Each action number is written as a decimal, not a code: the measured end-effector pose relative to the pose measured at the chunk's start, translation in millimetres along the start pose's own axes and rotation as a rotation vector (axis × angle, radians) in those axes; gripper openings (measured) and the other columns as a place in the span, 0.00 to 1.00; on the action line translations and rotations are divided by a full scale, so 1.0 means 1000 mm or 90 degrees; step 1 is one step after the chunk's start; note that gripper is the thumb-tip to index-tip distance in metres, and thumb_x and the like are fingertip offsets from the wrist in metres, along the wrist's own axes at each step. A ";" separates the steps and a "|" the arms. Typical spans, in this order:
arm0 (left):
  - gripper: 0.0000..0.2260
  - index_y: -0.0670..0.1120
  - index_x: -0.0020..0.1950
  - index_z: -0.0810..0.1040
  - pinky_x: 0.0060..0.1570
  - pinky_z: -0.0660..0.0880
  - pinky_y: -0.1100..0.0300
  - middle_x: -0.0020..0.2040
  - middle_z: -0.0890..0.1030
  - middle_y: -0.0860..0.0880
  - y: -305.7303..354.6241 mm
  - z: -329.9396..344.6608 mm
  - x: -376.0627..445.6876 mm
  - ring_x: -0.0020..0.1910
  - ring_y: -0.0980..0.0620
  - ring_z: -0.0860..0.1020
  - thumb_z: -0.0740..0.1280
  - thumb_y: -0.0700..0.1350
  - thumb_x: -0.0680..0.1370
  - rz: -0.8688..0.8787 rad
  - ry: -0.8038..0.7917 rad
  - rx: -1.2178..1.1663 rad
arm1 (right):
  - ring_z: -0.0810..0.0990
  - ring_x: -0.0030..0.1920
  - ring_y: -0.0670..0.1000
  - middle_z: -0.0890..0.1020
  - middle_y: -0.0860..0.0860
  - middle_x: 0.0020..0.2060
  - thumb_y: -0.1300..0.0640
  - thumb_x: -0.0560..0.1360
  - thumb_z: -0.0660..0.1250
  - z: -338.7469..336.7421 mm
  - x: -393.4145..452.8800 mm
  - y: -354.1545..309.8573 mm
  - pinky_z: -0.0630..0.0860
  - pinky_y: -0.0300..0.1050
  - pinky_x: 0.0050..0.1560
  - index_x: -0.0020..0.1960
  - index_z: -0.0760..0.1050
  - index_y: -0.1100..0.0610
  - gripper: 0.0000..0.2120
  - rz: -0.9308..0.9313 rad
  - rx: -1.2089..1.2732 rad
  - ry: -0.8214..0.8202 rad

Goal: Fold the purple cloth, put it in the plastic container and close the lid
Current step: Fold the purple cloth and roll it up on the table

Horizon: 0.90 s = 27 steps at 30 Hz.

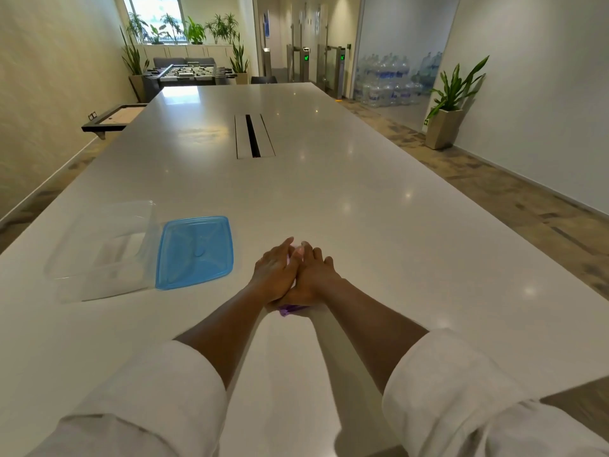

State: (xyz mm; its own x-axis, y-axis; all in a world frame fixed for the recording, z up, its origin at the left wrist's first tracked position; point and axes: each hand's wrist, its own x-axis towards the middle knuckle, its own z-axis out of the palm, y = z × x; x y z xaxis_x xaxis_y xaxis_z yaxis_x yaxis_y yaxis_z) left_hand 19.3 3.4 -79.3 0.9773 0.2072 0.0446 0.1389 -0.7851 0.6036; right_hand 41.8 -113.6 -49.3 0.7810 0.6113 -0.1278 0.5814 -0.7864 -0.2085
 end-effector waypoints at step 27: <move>0.16 0.41 0.63 0.77 0.61 0.75 0.50 0.59 0.80 0.41 -0.003 -0.084 -0.008 0.57 0.45 0.79 0.70 0.45 0.77 -0.172 -0.090 -0.436 | 0.81 0.52 0.45 0.83 0.50 0.51 0.53 0.65 0.78 -0.037 -0.006 0.014 0.79 0.44 0.57 0.55 0.79 0.44 0.20 -0.083 0.489 0.024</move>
State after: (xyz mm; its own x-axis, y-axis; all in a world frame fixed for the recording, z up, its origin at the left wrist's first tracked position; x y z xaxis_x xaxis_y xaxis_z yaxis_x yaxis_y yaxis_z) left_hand -2.5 52.6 -14.4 0.9407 0.2284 -0.2507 0.2918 -0.1681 0.9416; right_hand 53.8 -131.9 -15.9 0.7326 0.6802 -0.0254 0.3595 -0.4183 -0.8341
